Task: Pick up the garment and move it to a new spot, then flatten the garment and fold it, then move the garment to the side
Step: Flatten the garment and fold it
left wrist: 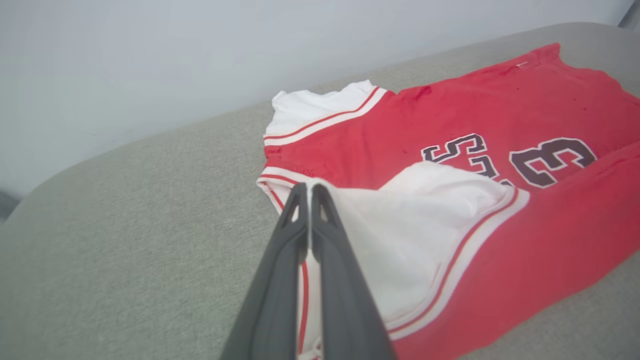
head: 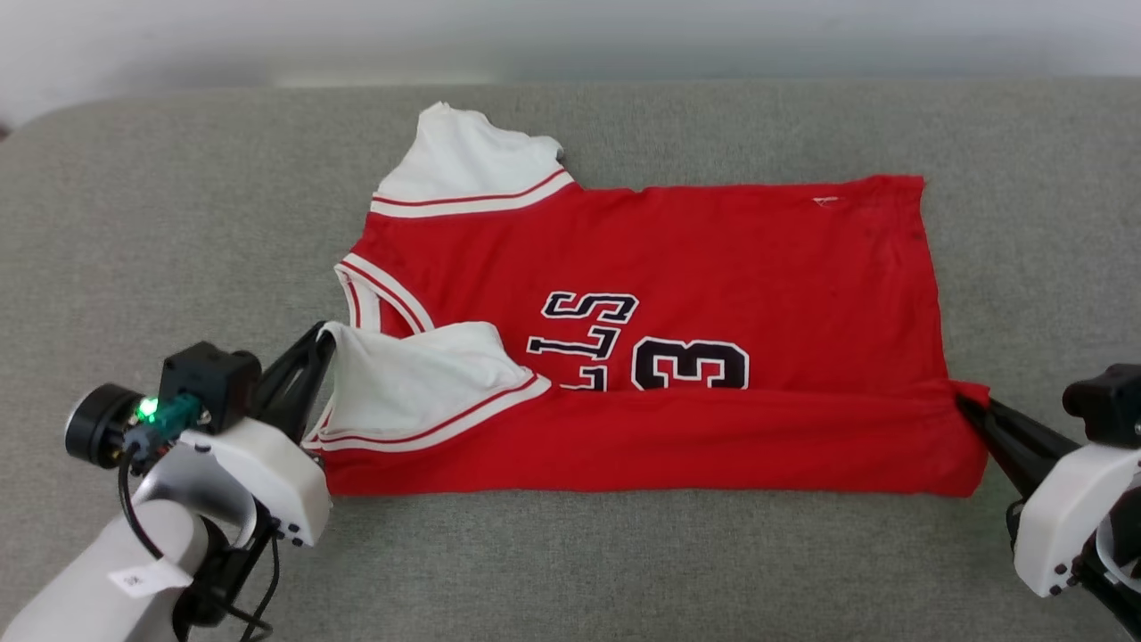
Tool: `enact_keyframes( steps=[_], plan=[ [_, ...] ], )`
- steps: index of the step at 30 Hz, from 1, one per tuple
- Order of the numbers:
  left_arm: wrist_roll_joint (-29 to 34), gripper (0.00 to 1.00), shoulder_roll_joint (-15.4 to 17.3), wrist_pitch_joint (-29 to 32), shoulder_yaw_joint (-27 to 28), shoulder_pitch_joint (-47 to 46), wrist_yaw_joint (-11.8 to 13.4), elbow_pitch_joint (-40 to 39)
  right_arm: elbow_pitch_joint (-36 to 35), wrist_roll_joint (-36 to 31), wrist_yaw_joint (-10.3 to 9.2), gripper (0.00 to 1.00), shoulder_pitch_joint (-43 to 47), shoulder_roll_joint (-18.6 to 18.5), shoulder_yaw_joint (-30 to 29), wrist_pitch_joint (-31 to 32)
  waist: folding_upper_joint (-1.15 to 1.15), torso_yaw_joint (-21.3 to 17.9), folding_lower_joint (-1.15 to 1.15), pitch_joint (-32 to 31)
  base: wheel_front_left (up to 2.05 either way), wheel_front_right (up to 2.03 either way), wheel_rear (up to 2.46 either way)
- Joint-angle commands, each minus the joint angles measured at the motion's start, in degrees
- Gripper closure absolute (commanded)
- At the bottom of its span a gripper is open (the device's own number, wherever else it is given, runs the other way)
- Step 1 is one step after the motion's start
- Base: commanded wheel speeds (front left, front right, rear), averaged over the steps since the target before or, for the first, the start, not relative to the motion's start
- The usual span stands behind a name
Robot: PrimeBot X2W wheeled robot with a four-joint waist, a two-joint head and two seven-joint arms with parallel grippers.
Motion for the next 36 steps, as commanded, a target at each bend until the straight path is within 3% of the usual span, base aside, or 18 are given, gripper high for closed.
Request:
enact_keyframes(
  steps=[1, 10, 18, 19, 20, 21, 25, 28, 32, 36],
  plan=[
    [0.61, 1.0, -0.36, 0.01, -0.02, -2.0, -0.52, 1.43, 0.76, 0.4, -0.04, 1.0, -1.61, 0.14, 0.4, 0.07, 0.0, -0.84, -0.01, 2.97, 0.0, 0.0, 0.0],
    [0.88, 1.0, -3.58, 0.77, -2.24, -7.97, -4.57, 13.55, 7.17, 0.85, -0.03, 1.0, -8.38, 1.3, 6.46, -0.18, 0.0, -2.34, -0.01, 7.6, 0.0, 0.0, 0.0],
    [-0.01, 1.0, -7.15, -0.27, -4.39, -8.98, -8.04, 24.59, 11.85, 2.3, -0.03, 1.0, -11.51, 1.29, 11.22, -2.2, 0.0, -2.35, -0.01, 6.51, 0.0, 0.0, 0.0],
    [-0.08, 0.99, -7.11, -0.48, -4.43, -9.25, -8.59, 25.53, 12.06, 2.61, -0.03, 0.86, -11.76, 1.15, 11.29, -2.49, 0.0, -2.25, -0.01, 6.0, 0.0, 0.0, 0.0],
    [0.03, 0.55, -7.08, -0.77, -4.54, -9.52, -8.91, 26.48, 12.12, 2.85, -0.03, 0.55, -11.86, 1.0, 11.52, -2.53, 0.0, -2.12, -0.01, 5.39, 0.0, 0.0, 0.0],
    [0.66, 0.0, -7.18, -1.26, -4.73, -9.96, -8.78, 26.85, 12.15, 3.05, -0.03, 0.0, -11.96, 0.8, 11.68, -2.62, 0.0, -1.95, -0.01, 4.71, 0.0, 0.0, 0.0],
    [1.19, 0.0, -6.3, -1.94, -4.33, -11.54, -8.49, 26.73, 10.95, 3.42, -0.03, 0.0, -11.79, -0.08, 11.28, -3.41, 0.0, -1.23, -0.01, 2.09, 0.0, 0.0, 0.0],
    [1.56, 0.0, -3.41, 0.69, -3.91, -13.31, -8.11, 22.72, 9.15, 2.79, -0.04, 0.0, -10.75, -0.95, 10.05, -3.67, 0.0, -0.2, -0.01, -0.36, 0.0, 0.0, 0.0],
    [1.46, 0.0, -1.03, 4.62, -3.84, -14.86, -8.28, 18.96, 8.47, 2.44, -0.04, 0.0, -10.32, -0.99, 9.0, -3.77, 0.0, 0.34, -0.01, -1.32, 0.0, 0.0, 0.0],
    [-1.45, 0.0, 1.2, 13.31, -3.8, -16.8, -9.56, 14.14, 8.05, 2.1, -0.04, 0.0, -9.48, -0.7, 8.03, -3.28, 0.0, 0.9, -0.01, -2.02, 0.0, 0.0, 0.0]
  ],
)
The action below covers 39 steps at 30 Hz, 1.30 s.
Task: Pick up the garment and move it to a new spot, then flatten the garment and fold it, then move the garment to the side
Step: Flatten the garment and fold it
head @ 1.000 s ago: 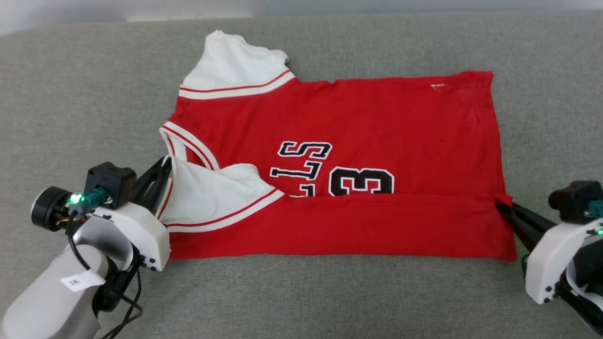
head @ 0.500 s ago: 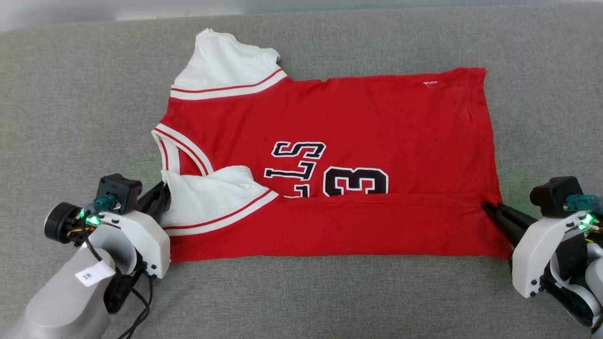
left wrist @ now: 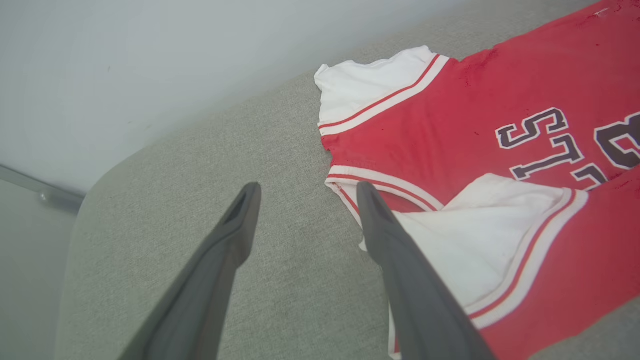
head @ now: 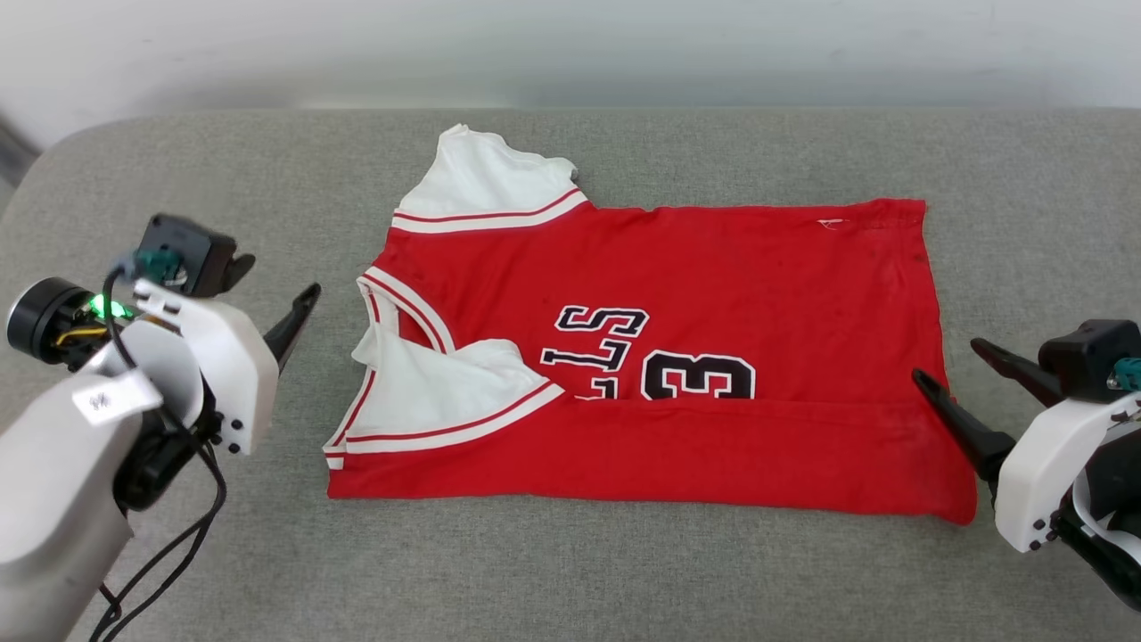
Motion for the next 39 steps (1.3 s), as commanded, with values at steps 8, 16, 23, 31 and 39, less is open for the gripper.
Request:
enact_keyframes(
  steps=[8, 16, 23, 31, 39],
  plan=[
    [-11.97, 0.0, 3.76, 28.57, -3.36, -4.1, -3.16, -5.58, -1.58, -0.77, -0.03, 0.0, 0.82, 1.66, 0.1, 2.28, 0.0, -0.88, 0.0, 0.39, 0.0, 0.0, 0.0],
    [-15.74, 0.0, 3.12, 35.44, -5.22, -2.1, -2.78, -3.53, -1.91, -0.05, -0.02, 0.0, -0.79, 1.97, 1.29, 3.99, 0.0, -3.02, 0.0, 2.37, 0.0, 0.0, 0.0],
    [-16.26, 0.0, 2.06, 37.79, -8.17, 0.4, -3.41, 1.76, -1.19, 0.5, -0.02, 0.0, -3.18, 2.17, 2.73, 4.22, 0.0, -5.02, 0.0, 4.59, 0.0, 0.0, 0.0],
    [-16.47, 1.0, -0.56, 37.48, -11.9, 2.87, -4.64, 6.83, -0.08, 1.34, -0.02, 0.0, -5.89, 1.54, 4.64, 4.33, 0.0, -5.75, 0.0, 4.78, 0.0, 0.0, 0.0],
    [-15.61, 1.0, 3.06, 31.53, -11.1, -1.39, -5.22, 2.82, -5.49, 5.93, -0.02, 0.0, -14.57, -7.64, 9.58, 18.15, 0.0, -4.16, 0.0, 1.64, 0.0, 0.0, 0.0]
  ],
)
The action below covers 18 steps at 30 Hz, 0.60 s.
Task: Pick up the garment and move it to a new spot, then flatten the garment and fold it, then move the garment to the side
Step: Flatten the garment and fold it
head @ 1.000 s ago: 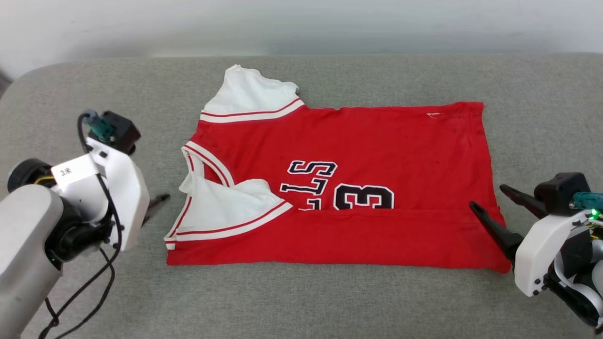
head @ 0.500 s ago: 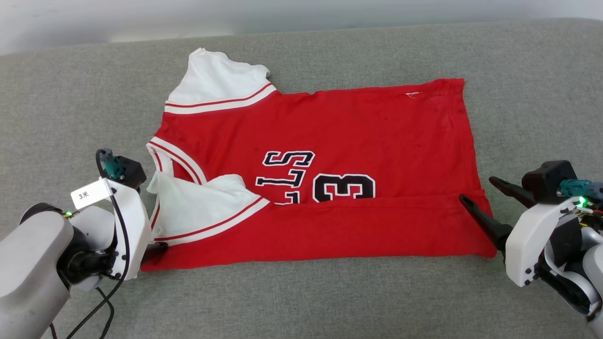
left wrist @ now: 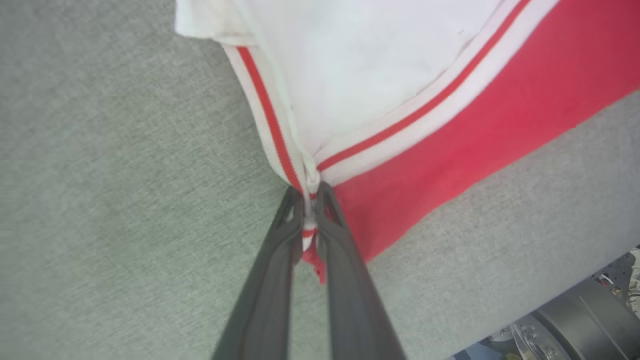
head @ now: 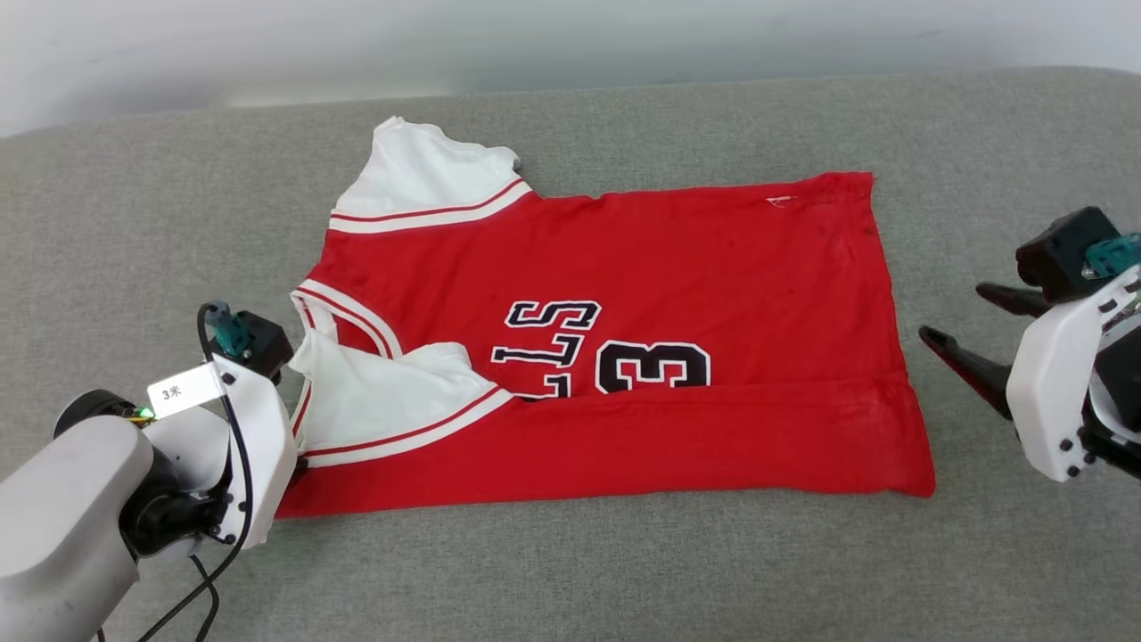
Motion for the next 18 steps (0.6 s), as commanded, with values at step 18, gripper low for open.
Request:
enact_keyframes(
  steps=[18],
  plan=[
    [1.9, 1.0, 0.78, -2.83, -0.36, -3.37, 0.35, -7.45, 8.94, 9.78, -0.04, 0.0, -3.58, 2.48, 9.25, 24.1, 0.0, 3.36, 0.0, 5.0, 0.0, 0.0, 0.0]
  ],
)
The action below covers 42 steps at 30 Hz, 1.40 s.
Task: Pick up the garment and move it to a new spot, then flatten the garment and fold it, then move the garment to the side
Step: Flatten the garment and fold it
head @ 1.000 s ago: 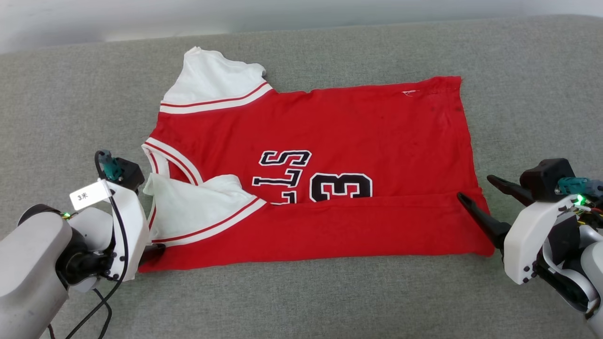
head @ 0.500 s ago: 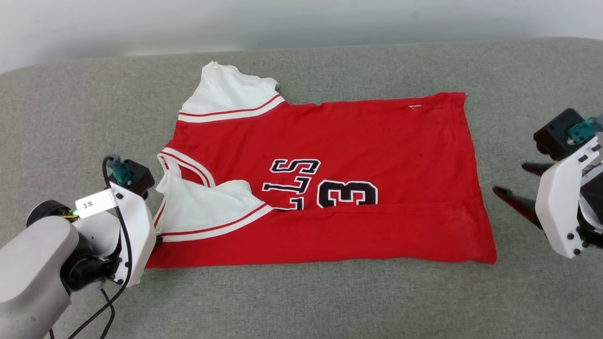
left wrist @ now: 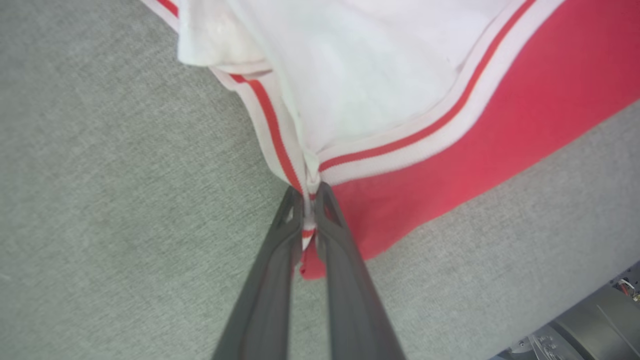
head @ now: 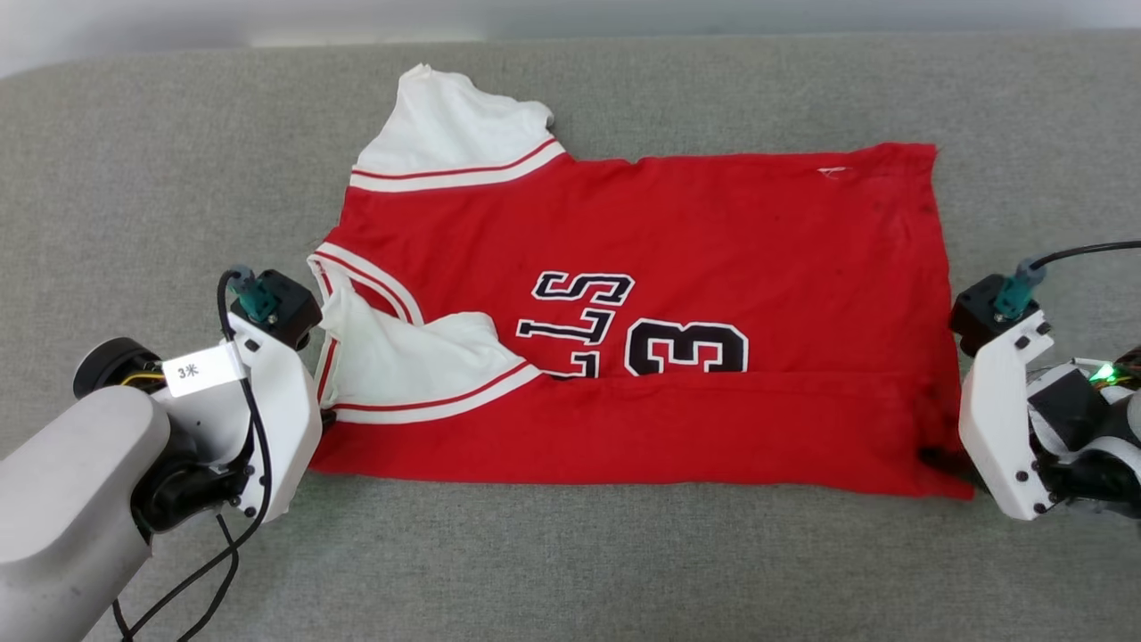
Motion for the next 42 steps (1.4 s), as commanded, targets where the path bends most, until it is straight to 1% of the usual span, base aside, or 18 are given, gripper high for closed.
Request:
enact_keyframes(
  steps=[1, 4, 6, 7, 8, 9, 13, 18, 25, 26, 28, 31, 35, 37, 41, 42],
  plan=[
    [0.32, 1.0, -0.29, -0.22, -0.25, -0.7, 0.2, -0.12, 1.67, 0.21, -0.01, 0.0, 0.99, 1.4, 1.42, -0.07, 0.0, 0.64, 0.0, 0.93, 0.0, 0.0, 0.0],
    [0.44, 1.0, -0.58, -0.51, -0.6, -0.42, 0.17, 0.08, 3.7, 0.64, 0.11, 0.0, 3.45, 3.51, 5.91, -0.24, 0.0, 0.94, 0.0, 1.37, 0.0, 0.0, 0.0],
    [0.18, 1.0, -0.8, -0.61, -0.72, 0.1, 0.21, 0.35, 4.37, 1.11, 0.22, 0.0, 3.7, 4.08, 7.61, -1.47, 0.0, 0.96, 0.0, 1.36, 0.0, 0.0, 0.0],
    [-0.03, 1.0, -0.8, -0.65, -0.75, 0.51, 0.21, 0.56, 4.69, 1.47, 0.27, 0.03, 3.45, 4.34, 7.85, -2.35, 0.0, 0.83, 0.0, 1.21, 0.0, 0.0, 0.0],
    [-0.05, 1.0, -0.78, -0.74, -0.81, 0.87, 0.24, 0.76, 4.88, 1.52, 0.27, 0.65, 2.73, 4.4, 7.94, -3.39, 0.0, 0.68, 0.0, 0.94, 0.0, 0.0, 0.0],
    [-0.16, 1.0, -0.77, -0.88, -0.88, 1.15, 0.27, 0.99, 5.01, 1.63, 0.26, 1.0, 1.88, 4.23, 8.01, -4.31, 0.0, 0.56, 0.0, 0.56, 0.0, 0.0, 0.0],
    [-0.79, 1.0, -0.82, -1.81, -0.83, 2.46, 0.29, 1.75, 4.76, 2.41, 0.05, 1.0, -0.9, 2.26, 7.62, -8.18, 0.0, 0.08, 0.0, -1.87, 0.0, 0.0, 0.0],
    [-1.61, 1.0, 0.53, -2.43, -0.82, 4.28, 0.25, 0.39, 1.69, 3.87, 0.02, 1.0, -1.93, -1.37, 8.37, -12.15, 0.0, 0.0, 0.0, -5.69, 0.0, 0.0, 0.0],
    [-3.5, 1.0, 3.6, -2.0, -1.38, 8.97, 1.42, -4.75, -3.91, 6.73, -0.02, 1.0, 1.56, -7.89, 8.76, -15.16, 0.0, 0.22, 0.0, -9.68, 0.0, 0.0, 0.0],
    [-3.5, 1.0, 3.6, -2.0, -1.38, 8.97, 1.42, -4.75, -3.91, 6.73, -0.02, 1.0, 1.56, -7.89, 8.76, -15.16, 0.0, 0.22, 0.0, -9.68, 0.0, 0.0, 0.0],
    [-3.89, 1.0, 4.54, -2.08, -1.59, 10.54, 2.01, -6.68, -5.1, 7.43, -0.02, 1.0, 3.23, -9.71, 8.39, -15.73, 0.0, 0.28, 0.0, -10.23, 0.0, 0.0, 0.0],
    [-4.6, 1.0, 5.29, -1.98, -2.35, 13.09, 3.0, -8.76, -6.13, 8.57, -0.03, 1.0, 6.78, -11.29, 7.92, -16.09, 0.0, 0.33, 0.0, -10.53, 0.0, 0.0, 0.0],
    [-5.04, 1.0, 5.38, -2.57, -2.96, 15.64, 4.14, -8.92, -6.29, 8.55, -0.03, 1.0, 11.59, -11.56, 8.44, -15.5, 0.0, -0.01, 0.0, -10.05, 0.0, 0.0, 0.0],
    [-5.79, 1.0, 4.99, -2.71, -3.25, 16.79, 4.46, -8.09, -5.59, 8.61, -0.03, 1.0, 13.53, -10.9, 8.87, -14.85, 0.0, -0.26, 0.0, -9.65, 0.0, 0.0, 0.0],
    [-5.46, 1.0, 4.97, -2.89, -3.99, 17.66, 4.23, -6.34, -3.69, 7.96, -0.03, 1.0, 15.4, -9.1, 8.07, -15.8, 0.0, -0.68, 0.0, -9.06, 0.0, 0.0, 0.0],
    [-5.44, 1.0, 4.91, -3.13, -3.96, 17.73, 4.34, -6.01, -3.26, 7.66, -0.03, 0.89, 15.46, -8.52, 7.45, -16.66, 0.0, -0.75, 0.0, -9.02, 0.0, 0.0, 0.0]
  ],
)
